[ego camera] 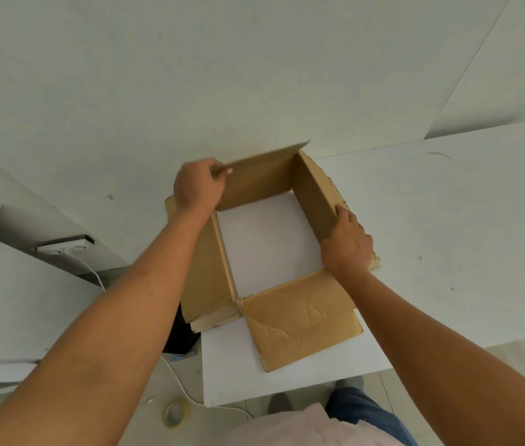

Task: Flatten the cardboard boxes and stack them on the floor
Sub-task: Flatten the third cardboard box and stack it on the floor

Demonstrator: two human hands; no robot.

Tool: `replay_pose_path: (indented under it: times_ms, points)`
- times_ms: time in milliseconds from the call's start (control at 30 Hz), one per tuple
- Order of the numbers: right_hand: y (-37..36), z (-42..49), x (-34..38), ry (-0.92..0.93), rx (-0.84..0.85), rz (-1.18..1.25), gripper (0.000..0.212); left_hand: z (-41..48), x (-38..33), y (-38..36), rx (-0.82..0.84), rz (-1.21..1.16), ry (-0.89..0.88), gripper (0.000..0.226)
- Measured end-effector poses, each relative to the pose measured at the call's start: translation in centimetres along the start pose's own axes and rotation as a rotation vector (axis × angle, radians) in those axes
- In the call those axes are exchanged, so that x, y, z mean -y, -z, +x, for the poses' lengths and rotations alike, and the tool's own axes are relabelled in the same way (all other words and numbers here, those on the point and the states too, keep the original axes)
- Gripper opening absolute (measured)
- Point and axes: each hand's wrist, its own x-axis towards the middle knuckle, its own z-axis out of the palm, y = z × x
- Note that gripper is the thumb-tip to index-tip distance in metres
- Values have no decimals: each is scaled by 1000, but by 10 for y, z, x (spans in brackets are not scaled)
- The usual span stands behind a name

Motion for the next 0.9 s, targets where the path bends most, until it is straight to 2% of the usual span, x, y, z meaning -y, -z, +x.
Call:
replay_pose_path:
  times_ms: [67, 167, 267, 333, 500, 633, 900]
  points:
    - [-1, 0, -1, 1, 3, -4, 76, 23, 0, 10, -140, -29, 37, 29]
    - [-3, 1, 0, -13, 4, -7, 77, 46, 4, 1, -186, -11, 2, 60]
    - [-5, 3, 1, -23, -2, -25, 78, 56, 13, -28, 34, 162, -66, 84]
    - [-6, 3, 0, -29, -1, -33, 77, 57, 21, -44, 193, 281, -48, 89]
    - [-6, 4, 0, -22, -6, -36, 76, 50, 32, -65, 478, 351, -29, 72]
    - [-7, 6, 1, -40, -2, -38, 77, 56, 34, -74, 457, 399, -21, 50]
    - [-3, 4, 3, -45, 31, -33, 78, 61, 37, -75, 462, 443, -32, 40]
